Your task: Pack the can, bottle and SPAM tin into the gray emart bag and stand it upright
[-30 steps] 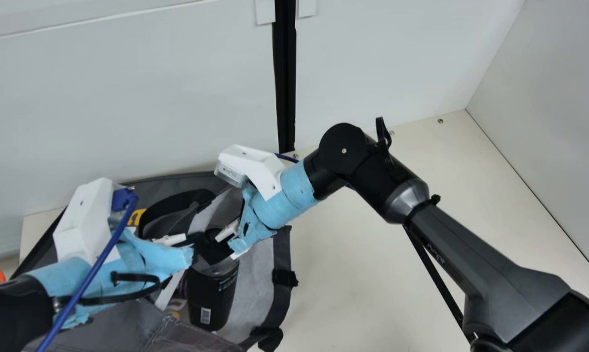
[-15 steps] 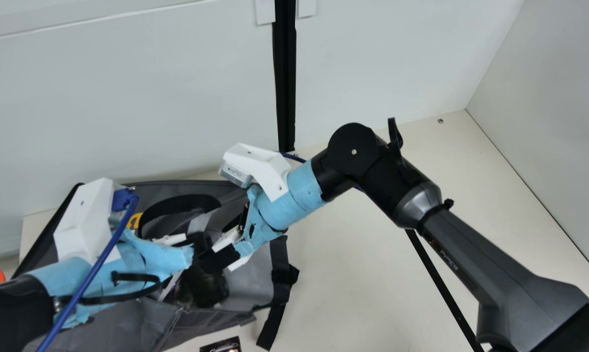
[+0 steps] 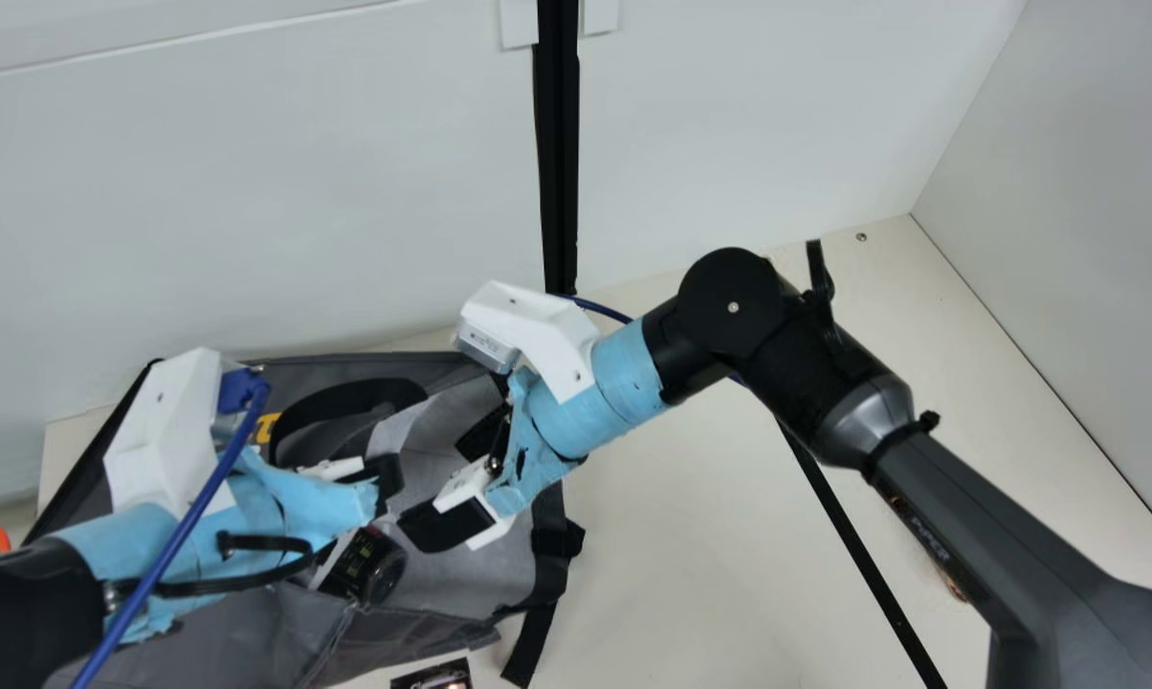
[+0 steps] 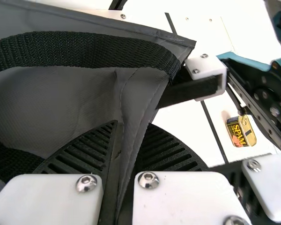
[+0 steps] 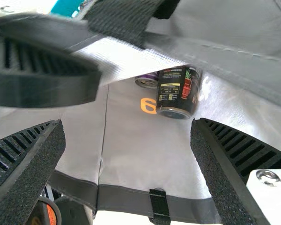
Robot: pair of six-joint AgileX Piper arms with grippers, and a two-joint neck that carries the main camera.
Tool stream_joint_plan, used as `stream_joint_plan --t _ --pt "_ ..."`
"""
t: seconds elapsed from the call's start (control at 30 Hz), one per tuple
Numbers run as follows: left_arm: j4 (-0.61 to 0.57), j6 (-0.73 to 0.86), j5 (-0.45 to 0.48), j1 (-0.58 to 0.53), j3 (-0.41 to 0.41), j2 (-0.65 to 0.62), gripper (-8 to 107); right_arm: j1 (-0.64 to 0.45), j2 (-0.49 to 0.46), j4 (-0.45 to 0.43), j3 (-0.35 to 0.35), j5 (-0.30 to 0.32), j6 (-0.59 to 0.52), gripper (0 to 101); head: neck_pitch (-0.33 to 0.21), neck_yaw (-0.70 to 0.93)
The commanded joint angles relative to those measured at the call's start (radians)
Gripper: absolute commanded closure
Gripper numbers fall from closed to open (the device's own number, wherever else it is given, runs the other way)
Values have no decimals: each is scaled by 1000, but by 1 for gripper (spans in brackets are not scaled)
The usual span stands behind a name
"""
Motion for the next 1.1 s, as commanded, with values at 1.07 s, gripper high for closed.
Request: stream_joint_plan --t 1.07 --pt "0 0 0 0 0 0 107 -137 -266 -12 134 2 -92 6 -23 -1"
